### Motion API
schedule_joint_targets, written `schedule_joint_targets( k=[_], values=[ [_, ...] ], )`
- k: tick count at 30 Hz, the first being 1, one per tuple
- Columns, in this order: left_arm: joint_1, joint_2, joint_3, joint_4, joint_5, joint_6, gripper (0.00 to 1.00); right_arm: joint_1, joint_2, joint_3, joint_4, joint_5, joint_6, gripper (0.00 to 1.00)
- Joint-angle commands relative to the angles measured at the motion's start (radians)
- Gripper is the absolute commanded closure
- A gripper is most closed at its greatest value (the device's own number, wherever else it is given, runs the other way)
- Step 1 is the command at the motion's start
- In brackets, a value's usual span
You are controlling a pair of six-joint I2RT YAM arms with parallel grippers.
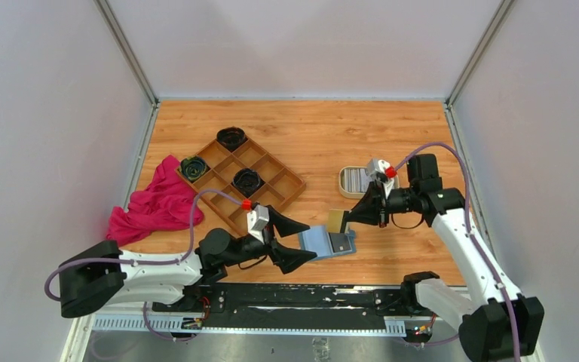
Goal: Put the credit cards into the card holder
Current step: Insert the credit card into the card holder.
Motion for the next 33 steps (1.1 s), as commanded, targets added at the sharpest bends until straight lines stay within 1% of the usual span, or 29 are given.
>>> schedule_joint_targets(
  k=[1, 3, 7, 10, 12, 15, 16, 19, 22, 24, 29, 33],
  values=[
    [0.007, -0.070, 0.078, -0.098, 0.095, 0.179, 0.12, -0.001, -0.090, 0.005, -0.098, -0.099, -0.231, 1.00],
    [0.008, -0.102, 0.122, -0.184, 0.148, 0.253, 0.12, 0.000, -0.130, -0.012, -0.113, -0.130, -0.326, 1.00],
    [0.007, -0.142, 0.130, -0.191, 0.164, 0.335, 0.12, 0.009, -0.201, -0.048, -0.140, -0.188, -0.594, 1.00],
    [-0.001, -0.143, 0.122, -0.191, 0.160, 0.376, 0.13, 0.029, -0.214, -0.037, -0.171, -0.184, -0.735, 1.00],
    [-0.017, -0.134, 0.111, -0.191, 0.157, 0.429, 0.12, 0.034, -0.179, 0.005, -0.274, -0.166, -0.840, 1.00],
    [-0.040, -0.100, 0.100, -0.191, 0.126, 0.524, 0.12, 0.046, -0.142, 0.041, -0.477, -0.118, -1.096, 1.00],
    [-0.044, -0.083, 0.102, -0.191, 0.111, 0.550, 0.13, 0.046, -0.138, 0.035, -0.501, -0.114, -1.130, 1.00],
    [-0.051, -0.019, 0.114, -0.165, 0.094, 0.641, 0.13, 0.050, -0.149, -0.020, -0.494, -0.113, -1.159, 1.00],
    [-0.050, 0.045, 0.110, -0.087, 0.062, 0.672, 0.17, 0.052, -0.142, -0.050, -0.457, -0.112, -1.113, 1.00],
    [-0.050, 0.082, 0.100, -0.036, 0.035, 0.654, 0.20, 0.051, -0.108, -0.045, -0.457, -0.120, -1.069, 1.00],
    [-0.049, 0.192, 0.101, 0.077, 0.022, 0.543, 0.26, 0.062, -0.021, -0.044, -0.456, -0.132, -1.025, 1.00],
    [-0.046, 0.233, 0.131, 0.061, 0.055, 0.543, 0.38, 0.069, 0.028, -0.033, -0.451, -0.130, -0.999, 1.00]
  ],
)
